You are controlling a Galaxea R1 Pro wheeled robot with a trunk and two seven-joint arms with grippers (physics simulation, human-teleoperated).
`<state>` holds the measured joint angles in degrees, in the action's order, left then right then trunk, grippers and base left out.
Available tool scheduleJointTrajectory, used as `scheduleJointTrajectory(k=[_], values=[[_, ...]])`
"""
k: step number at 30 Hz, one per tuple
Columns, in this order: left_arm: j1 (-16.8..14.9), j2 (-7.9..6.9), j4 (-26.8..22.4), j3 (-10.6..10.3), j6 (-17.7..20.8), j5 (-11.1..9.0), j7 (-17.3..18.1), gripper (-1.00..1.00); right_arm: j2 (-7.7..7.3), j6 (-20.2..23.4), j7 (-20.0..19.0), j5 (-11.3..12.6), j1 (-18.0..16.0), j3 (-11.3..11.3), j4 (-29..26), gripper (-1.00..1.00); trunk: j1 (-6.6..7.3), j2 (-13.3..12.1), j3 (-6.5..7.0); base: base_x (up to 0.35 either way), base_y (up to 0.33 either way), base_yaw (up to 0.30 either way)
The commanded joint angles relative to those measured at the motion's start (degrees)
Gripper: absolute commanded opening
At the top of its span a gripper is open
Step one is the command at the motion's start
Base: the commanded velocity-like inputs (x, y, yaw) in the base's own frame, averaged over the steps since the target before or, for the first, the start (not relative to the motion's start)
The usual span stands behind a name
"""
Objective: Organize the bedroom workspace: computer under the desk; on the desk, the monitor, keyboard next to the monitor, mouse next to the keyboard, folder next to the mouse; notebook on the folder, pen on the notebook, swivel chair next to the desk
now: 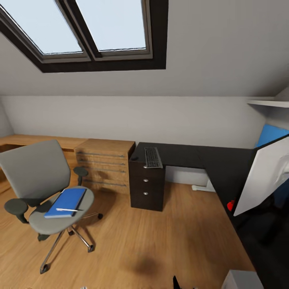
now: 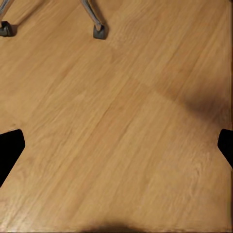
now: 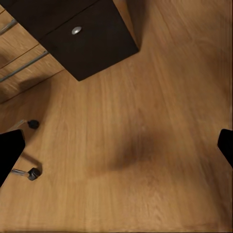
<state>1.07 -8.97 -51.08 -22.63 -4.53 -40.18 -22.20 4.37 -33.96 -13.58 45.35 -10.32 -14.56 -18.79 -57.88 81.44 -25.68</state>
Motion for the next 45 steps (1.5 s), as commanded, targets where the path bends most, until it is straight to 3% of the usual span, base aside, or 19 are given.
scheduleJointTrajectory(k=[1, 37, 45], values=[[0.0, -0.08, -0.1, -0.3, -0.4, -0.6, -0.4, 1.00, -0.03, -0.2, -0.3, 0.6, -0.1, -0.3, 0.1, 1.00, 0.03, 0.0, -0.05, -0.294, -0.205, -0.061], [0.0, -0.08, -0.1, -0.4, -0.4, -0.7, -0.4, 1.00, -0.02, -0.2, -0.3, 0.5, -0.1, -0.3, 0.9, 1.00, 0.03, 0.0, -0.05, -0.293, -0.186, -0.007], [0.0, -0.08, 0.3, -0.3, -0.5, -0.7, -0.4, 1.00, -0.15, -0.2, -0.3, 0.5, -0.1, -0.3, 1.0, 1.00, 0.03, 0.0, -0.06, -0.208, -0.263, -0.218]])
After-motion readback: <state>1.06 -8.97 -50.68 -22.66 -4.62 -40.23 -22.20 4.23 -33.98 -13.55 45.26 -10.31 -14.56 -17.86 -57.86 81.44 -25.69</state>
